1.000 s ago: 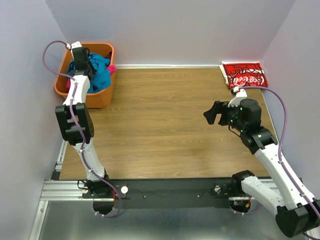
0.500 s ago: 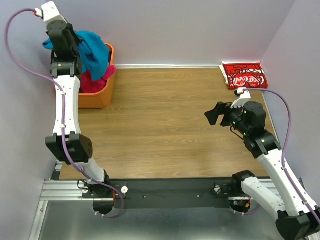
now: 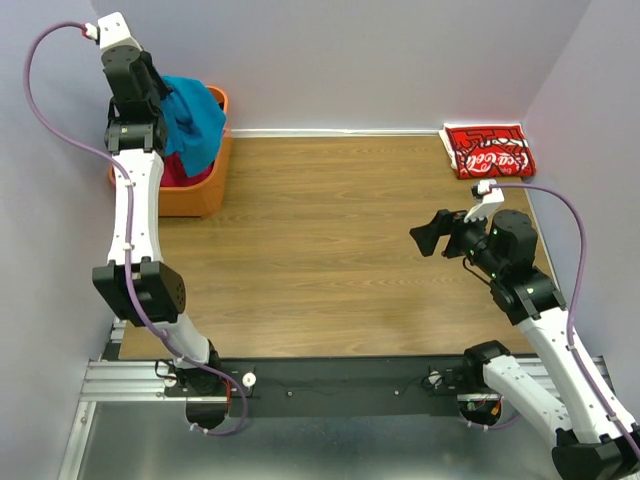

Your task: Fold and stack the t-shirts

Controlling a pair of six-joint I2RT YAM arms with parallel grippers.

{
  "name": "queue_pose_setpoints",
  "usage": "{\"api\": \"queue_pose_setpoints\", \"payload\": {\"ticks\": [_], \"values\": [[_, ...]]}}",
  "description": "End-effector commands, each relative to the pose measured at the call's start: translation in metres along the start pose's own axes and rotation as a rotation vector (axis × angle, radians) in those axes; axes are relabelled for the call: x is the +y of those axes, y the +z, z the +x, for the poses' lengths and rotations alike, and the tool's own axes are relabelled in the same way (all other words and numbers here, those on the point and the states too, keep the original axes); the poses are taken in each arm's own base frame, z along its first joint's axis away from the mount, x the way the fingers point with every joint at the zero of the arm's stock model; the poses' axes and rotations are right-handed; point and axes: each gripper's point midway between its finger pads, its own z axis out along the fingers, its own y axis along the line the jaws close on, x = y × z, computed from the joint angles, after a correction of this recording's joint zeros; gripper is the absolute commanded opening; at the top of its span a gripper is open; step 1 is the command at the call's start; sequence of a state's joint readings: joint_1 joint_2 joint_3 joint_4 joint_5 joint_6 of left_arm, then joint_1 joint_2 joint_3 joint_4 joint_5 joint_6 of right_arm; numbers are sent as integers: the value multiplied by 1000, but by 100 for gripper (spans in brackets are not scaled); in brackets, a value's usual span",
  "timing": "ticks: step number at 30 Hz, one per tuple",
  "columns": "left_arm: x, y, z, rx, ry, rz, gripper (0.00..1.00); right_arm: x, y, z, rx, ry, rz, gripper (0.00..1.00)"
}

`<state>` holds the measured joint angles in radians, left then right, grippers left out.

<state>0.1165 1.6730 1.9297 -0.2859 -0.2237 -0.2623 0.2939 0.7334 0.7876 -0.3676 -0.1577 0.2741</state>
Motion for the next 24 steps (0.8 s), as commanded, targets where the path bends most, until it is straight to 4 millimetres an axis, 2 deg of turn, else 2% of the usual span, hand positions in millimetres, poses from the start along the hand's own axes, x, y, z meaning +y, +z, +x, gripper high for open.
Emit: {"api": "queue_pose_setpoints", "payload": {"ticks": [1, 3, 5, 7, 8, 9, 12, 14, 15, 16, 17, 18, 19, 22, 24], "values": [[-8, 23, 10, 20, 29, 30, 4, 5, -1, 9, 23, -13, -37, 100], [-5, 38, 60, 174, 49, 25, 6, 6, -2, 9, 24, -16, -42, 100], [-10, 38, 83, 247, 31, 56, 7, 5, -2, 9, 25, -18, -35, 100], [-16, 33, 95, 283, 16, 98, 4, 4, -1, 8, 24, -19, -28, 100], [-17, 28, 107, 321, 12, 110, 1, 4, -2, 7, 23, -23, -28, 100], [-22, 19, 106, 331, 4, 137, 0, 4, -2, 6, 23, -23, -26, 100], [-17, 10, 125, 379, 26, 139, 0, 2, -2, 6, 25, -24, -18, 100], [-6, 14, 133, 387, 72, 96, 6, 1, -1, 7, 27, -25, -14, 100], [8, 24, 142, 395, 92, 35, 8, 2, 0, 8, 31, -26, -19, 100], [11, 31, 134, 367, 103, 20, 9, 2, 0, 9, 35, -30, -21, 100], [19, 42, 143, 371, 112, -19, 13, 2, 2, 10, 43, -30, -23, 100], [21, 47, 140, 363, 121, -30, 20, 3, 2, 10, 46, -28, -27, 100], [18, 52, 128, 332, 122, -35, 39, 4, 2, 9, 48, -31, -34, 100], [12, 51, 118, 322, 95, -21, 67, 5, 4, 8, 53, -29, -37, 100], [2, 34, 128, 335, 76, -12, 72, 6, 3, 8, 52, -21, -38, 100]]}}
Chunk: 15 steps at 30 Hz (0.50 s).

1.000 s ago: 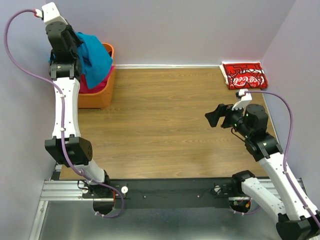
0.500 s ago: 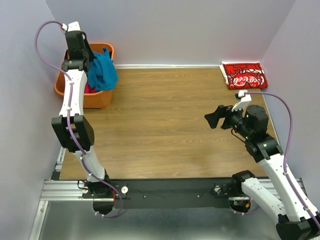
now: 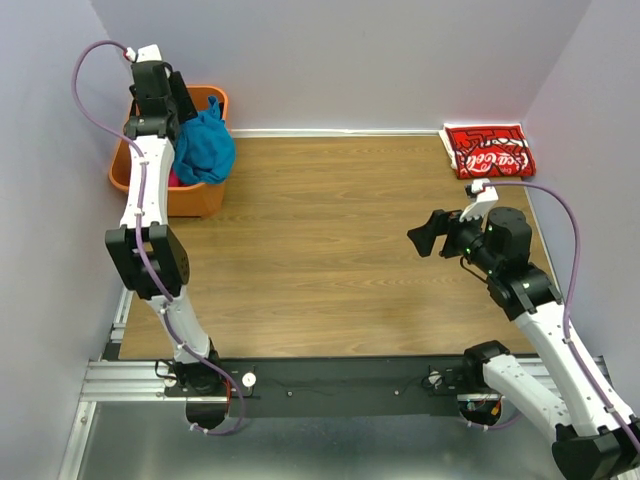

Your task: Fold and stack the t-shirts

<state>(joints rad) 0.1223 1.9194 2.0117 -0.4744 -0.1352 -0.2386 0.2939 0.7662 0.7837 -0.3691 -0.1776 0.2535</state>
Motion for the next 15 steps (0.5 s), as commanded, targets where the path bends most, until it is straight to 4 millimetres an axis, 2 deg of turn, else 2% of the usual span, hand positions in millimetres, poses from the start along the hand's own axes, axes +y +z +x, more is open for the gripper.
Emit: {"api": "queue_pose_setpoints", "payload": {"ticks": [1, 2, 3, 4, 5, 6, 7, 8, 10, 11, 14, 15], "values": [[-2, -28, -13, -50, -17, -34, 72, 7, -4, -2, 9, -8, -28, 100], [0, -27, 7, -21, -14, -50, 72, 7, -4, -1, 8, -4, -29, 100], [0, -36, 18, -18, -23, -58, 72, 7, -6, -2, 2, -3, -30, 100], [-2, -45, 9, -41, -35, -53, 71, 7, -6, 0, 2, -2, -30, 100], [0, -42, 30, -17, -38, -55, 70, 7, -6, 0, 2, 2, -27, 100], [0, -44, 37, -13, -47, -50, 68, 6, -7, 1, 4, 2, -25, 100], [-1, -53, 36, -31, -66, -43, 64, 5, -7, 2, 2, 2, -19, 100], [2, -50, 55, -7, -69, -49, 62, 5, -7, 2, -1, 4, -20, 100], [2, -56, 62, -8, -74, -43, 59, 5, -7, 2, 1, 5, -16, 100], [4, -54, 73, 2, -66, -47, 59, 5, -6, 3, 5, 7, -18, 100], [11, -53, 72, -34, -37, -68, 59, 4, -5, 4, 12, 8, -16, 100], [14, -52, 70, -47, -24, -85, 56, 4, -4, 5, 14, 9, -18, 100]]}}
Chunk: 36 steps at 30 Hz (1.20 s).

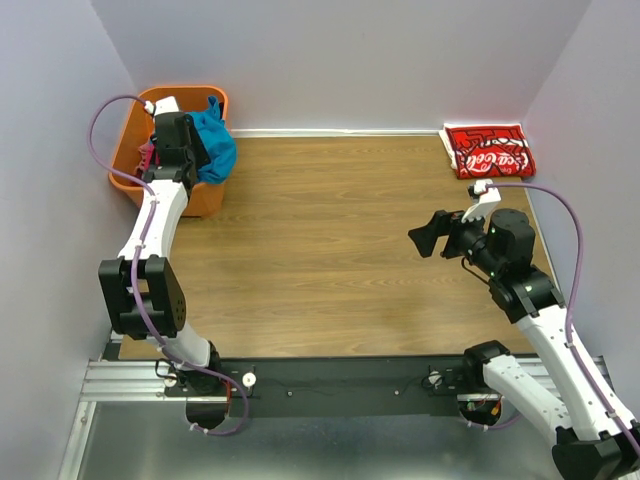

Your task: Fold and stack the t-shirts

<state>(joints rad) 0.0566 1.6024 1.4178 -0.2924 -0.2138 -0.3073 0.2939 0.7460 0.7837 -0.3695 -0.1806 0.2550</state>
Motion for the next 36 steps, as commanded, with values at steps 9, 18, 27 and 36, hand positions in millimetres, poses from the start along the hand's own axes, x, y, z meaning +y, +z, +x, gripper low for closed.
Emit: {"api": "queue_pose_setpoints", "payload": {"ticks": [9, 18, 27, 36], "values": [[19, 18, -40, -177, 70, -117, 49, 2, 0, 7, 28, 12, -6, 100], [10, -8, -77, -208, 54, -79, 0, 0, -1, 2, 14, 11, 6, 100], [7, -99, -190, -501, -53, -59, 0, 1, 1, -4, 16, -7, 3, 100], [10, -124, -272, -665, -132, -70, 0, 5, -4, -7, -2, -12, -11, 100]]}}
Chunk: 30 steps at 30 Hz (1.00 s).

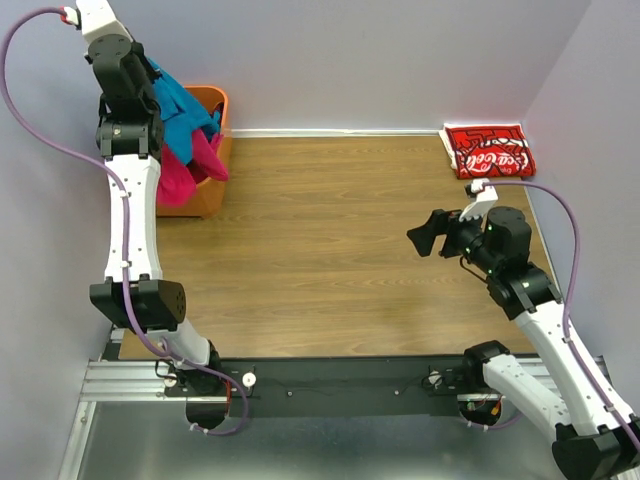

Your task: Fold and stack the t-shirts

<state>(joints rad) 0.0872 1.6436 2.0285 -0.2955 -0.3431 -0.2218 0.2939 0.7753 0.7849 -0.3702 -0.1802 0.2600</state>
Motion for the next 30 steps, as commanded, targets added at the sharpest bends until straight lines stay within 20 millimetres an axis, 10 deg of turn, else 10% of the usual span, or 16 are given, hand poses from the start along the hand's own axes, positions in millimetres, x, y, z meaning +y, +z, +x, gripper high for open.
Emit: {"api": "queue_pose_setpoints", "payload": {"ticks": [1, 7, 14, 17, 23, 28, 30], "values": [[12, -1, -45, -135, -56, -63, 0, 7, -11, -12, -33, -21, -16, 100], [1, -6, -105, -283, -127, -14, 0, 7, -17, -11, -46, -18, -15, 100], [-81, -39, -113, -276, -152, 391, 0, 6, -16, -13, -45, -17, -8, 100], [-152, -99, -122, -283, -125, 665, 0, 4, -18, -17, -61, -18, 8, 100], [-209, -193, -145, -332, -120, 981, 0, -2, -26, -25, -108, -21, 51, 100], [-235, -256, -116, -234, -132, 1241, 0, -8, -36, -35, -161, -20, 97, 100], [-243, -251, -63, -101, -123, 1253, 4, -11, -38, -37, -176, -18, 114, 100]]}}
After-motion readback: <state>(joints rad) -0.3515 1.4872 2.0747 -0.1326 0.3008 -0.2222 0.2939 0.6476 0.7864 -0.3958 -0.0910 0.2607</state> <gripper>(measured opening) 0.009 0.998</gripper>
